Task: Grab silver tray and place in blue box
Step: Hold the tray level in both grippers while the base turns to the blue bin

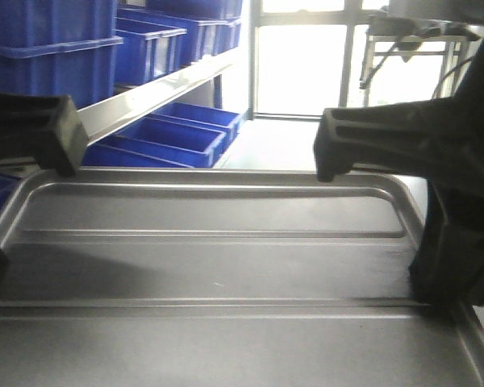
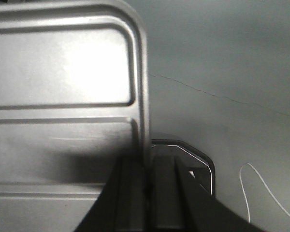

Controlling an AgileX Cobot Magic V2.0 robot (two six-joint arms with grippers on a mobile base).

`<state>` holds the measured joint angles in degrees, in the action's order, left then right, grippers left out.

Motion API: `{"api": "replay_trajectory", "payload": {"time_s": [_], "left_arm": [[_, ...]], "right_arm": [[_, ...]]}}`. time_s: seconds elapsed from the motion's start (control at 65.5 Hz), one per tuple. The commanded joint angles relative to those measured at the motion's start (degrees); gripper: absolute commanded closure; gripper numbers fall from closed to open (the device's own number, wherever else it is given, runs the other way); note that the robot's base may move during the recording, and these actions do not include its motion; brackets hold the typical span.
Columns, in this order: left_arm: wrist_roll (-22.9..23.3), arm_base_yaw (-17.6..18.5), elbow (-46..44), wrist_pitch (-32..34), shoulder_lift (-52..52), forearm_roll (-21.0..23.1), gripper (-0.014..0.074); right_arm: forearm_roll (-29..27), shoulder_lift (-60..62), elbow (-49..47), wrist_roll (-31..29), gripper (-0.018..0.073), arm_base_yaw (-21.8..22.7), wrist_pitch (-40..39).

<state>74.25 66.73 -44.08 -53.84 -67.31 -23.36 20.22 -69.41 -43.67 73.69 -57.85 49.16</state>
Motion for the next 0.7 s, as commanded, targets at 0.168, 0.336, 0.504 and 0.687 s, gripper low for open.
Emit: {"api": "replay_trajectory", "payload": {"time_s": [0.168, 0.336, 0.504, 0.687], "left_arm": [[0.49, 0.47, -1.31, 0.29, 1.29, -1.77, 0.0602], [0.49, 0.47, -1.31, 0.29, 1.29, -1.77, 0.0603], [0.49, 0.47, -1.31, 0.29, 1.29, -1.77, 0.0602], [0.49, 0.47, -1.31, 0.29, 1.29, -1.77, 0.0602]], "right_arm": [[2.39, 1.62, -1.38, 0.09, 0.0501, -0.01, -0.58], [2.39, 1.62, -1.38, 0.09, 0.0501, -0.01, -0.58], [2.39, 1.62, -1.38, 0.09, 0.0501, -0.01, -0.58], [2.39, 1.62, -1.38, 0.09, 0.0501, -0.01, -0.58]]}}
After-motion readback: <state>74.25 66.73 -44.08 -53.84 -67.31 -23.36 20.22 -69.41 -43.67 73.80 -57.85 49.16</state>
